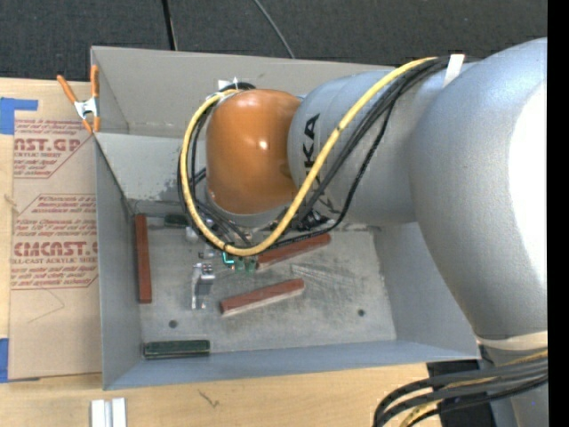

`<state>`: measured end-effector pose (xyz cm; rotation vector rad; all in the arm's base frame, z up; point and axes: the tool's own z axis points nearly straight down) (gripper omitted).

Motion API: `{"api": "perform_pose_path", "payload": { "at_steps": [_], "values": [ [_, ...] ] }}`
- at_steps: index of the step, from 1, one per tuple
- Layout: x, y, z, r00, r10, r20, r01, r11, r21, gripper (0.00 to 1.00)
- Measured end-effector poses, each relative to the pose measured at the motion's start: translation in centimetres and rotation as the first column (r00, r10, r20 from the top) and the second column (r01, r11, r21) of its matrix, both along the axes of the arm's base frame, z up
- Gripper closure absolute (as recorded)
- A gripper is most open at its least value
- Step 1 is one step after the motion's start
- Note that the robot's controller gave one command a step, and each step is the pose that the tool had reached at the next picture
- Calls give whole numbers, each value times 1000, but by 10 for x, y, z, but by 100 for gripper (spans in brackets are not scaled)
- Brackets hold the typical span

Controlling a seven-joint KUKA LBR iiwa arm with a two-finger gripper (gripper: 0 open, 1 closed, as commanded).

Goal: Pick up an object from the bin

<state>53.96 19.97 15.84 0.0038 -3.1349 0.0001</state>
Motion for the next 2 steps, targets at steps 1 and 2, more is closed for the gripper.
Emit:
{"api": "perform_pose_path", "payload": {
  "at_steps": [1, 2],
  "values": [
    [2, -1, 4, 1000, -1, 7, 1, 1000, 1, 0],
    [-11, -65, -34, 996, 94, 6, -95, 996, 0, 100]
  ]
}}
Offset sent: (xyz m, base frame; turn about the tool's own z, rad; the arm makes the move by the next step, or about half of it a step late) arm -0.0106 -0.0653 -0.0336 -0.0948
